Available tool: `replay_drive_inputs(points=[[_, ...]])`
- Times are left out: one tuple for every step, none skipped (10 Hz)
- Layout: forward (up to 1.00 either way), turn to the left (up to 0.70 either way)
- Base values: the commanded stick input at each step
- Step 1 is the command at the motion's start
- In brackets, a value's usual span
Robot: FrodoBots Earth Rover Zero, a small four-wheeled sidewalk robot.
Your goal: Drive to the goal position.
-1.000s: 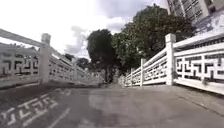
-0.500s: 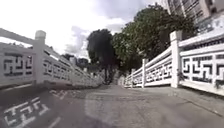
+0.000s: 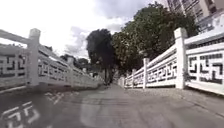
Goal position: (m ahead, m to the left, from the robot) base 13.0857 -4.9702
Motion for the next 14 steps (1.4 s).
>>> replay_drive_inputs(points=[[0.7, 0.0], [0.7, 0.0], [0.7, 0.0], [0.7, 0.0], [0.7, 0.0], [0.7, 0.0], [0.7, 0.0], [0.7, 0.0], [0.7, 0.0], [0.7, 0.01], [0.7, 0.04], [0.7, 0.09], [0.7, 0.14], [0.7, 0.0]])
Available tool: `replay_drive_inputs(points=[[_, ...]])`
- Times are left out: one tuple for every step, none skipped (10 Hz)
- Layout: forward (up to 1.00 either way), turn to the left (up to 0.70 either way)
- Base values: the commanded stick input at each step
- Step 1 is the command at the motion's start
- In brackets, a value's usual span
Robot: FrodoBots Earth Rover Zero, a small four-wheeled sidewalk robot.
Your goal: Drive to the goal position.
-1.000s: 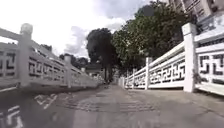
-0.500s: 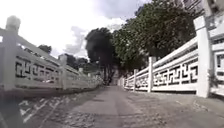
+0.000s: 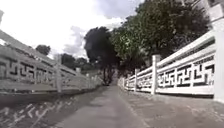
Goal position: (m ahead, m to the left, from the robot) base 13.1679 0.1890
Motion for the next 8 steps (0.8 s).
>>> replay_drive_inputs(points=[[0.7, 0.0], [0.7, 0.0], [0.7, 0.0], [0.7, 0.0], [0.7, 0.0], [0.7, 0.0], [0.7, 0.0], [0.7, 0.0]])
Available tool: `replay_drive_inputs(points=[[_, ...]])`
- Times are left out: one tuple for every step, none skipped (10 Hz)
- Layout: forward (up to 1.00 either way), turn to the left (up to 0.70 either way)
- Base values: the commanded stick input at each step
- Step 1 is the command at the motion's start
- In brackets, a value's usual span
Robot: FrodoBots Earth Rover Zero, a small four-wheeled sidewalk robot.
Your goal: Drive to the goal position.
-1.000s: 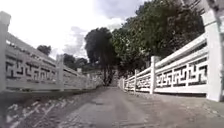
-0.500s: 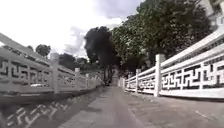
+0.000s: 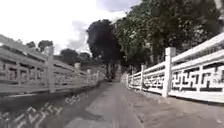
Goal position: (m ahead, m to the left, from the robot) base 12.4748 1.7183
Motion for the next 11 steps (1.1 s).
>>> replay_drive_inputs(points=[[0.7, 0.0], [0.7, 0.0], [0.7, 0.0], [0.7, 0.0], [0.7, 0.0], [0.7, 0.0], [0.7, 0.0], [0.7, 0.0], [0.7, 0.0], [0.7, 0.0], [0.7, 0.0]])
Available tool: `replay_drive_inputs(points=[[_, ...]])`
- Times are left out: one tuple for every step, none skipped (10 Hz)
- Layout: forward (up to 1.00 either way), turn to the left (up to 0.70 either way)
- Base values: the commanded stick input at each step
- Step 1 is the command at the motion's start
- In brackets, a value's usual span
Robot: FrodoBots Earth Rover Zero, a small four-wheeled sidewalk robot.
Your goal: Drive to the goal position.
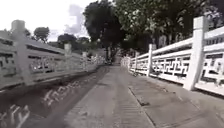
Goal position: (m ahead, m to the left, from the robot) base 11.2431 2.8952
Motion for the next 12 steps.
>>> replay_drive_inputs(points=[[0.7, 0.0], [0.7, 0.0], [0.7, 0.0], [0.7, 0.0], [0.7, 0.0], [0.7, 0.0], [0.7, 0.0], [0.7, 0.0], [0.7, 0.0], [0.7, 0.0], [0.7, 0.0], [0.7, 0.0]])
